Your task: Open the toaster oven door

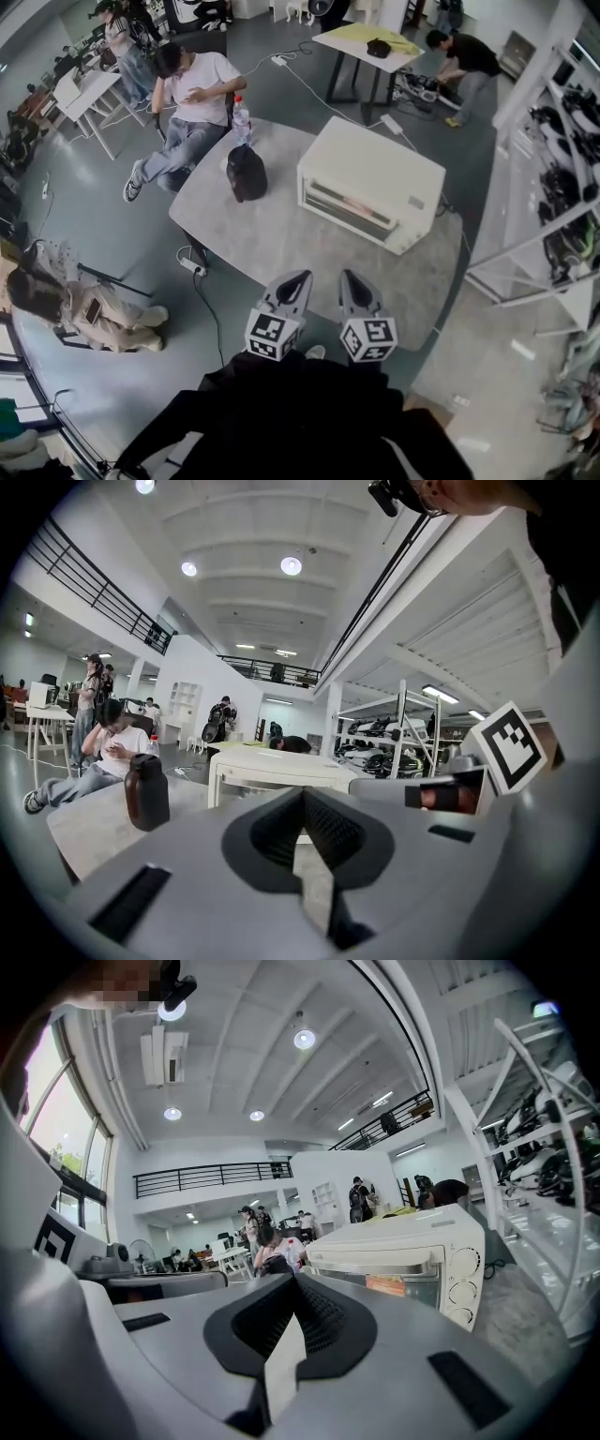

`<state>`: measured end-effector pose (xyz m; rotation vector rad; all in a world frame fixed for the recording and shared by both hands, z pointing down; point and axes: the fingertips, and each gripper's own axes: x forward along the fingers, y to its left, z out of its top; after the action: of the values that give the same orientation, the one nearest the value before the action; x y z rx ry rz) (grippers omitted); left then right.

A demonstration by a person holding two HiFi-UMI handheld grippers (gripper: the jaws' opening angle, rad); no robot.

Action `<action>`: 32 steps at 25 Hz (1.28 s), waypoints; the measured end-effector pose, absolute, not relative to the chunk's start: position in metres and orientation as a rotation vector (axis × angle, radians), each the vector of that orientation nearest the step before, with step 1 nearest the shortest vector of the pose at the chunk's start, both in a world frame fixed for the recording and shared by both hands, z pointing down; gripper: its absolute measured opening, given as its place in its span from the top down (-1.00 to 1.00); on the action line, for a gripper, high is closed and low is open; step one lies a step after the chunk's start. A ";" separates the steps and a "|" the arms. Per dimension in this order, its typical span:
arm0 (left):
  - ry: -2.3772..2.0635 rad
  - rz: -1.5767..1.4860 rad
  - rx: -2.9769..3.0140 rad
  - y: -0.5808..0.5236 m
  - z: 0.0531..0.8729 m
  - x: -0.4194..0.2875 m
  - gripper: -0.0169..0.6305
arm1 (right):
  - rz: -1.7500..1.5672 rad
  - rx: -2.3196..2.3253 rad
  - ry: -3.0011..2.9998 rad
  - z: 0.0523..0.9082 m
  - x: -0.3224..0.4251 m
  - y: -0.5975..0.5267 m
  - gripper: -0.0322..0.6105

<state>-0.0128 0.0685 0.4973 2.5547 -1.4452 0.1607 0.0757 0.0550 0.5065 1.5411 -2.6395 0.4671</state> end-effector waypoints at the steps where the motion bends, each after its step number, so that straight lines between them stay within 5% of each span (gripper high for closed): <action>1: -1.438 0.171 2.554 0.060 0.498 -0.014 0.94 | 0.474 1.547 -2.627 0.507 0.075 0.048 0.89; 32: -1.108 0.312 2.600 -0.126 0.521 -0.027 0.94 | 0.586 2.024 -2.230 0.522 0.097 -0.092 0.89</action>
<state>-0.0266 -0.1261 0.5209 2.6000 -1.1082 0.3125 0.0973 -0.0922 0.5217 2.0235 -2.2296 0.5860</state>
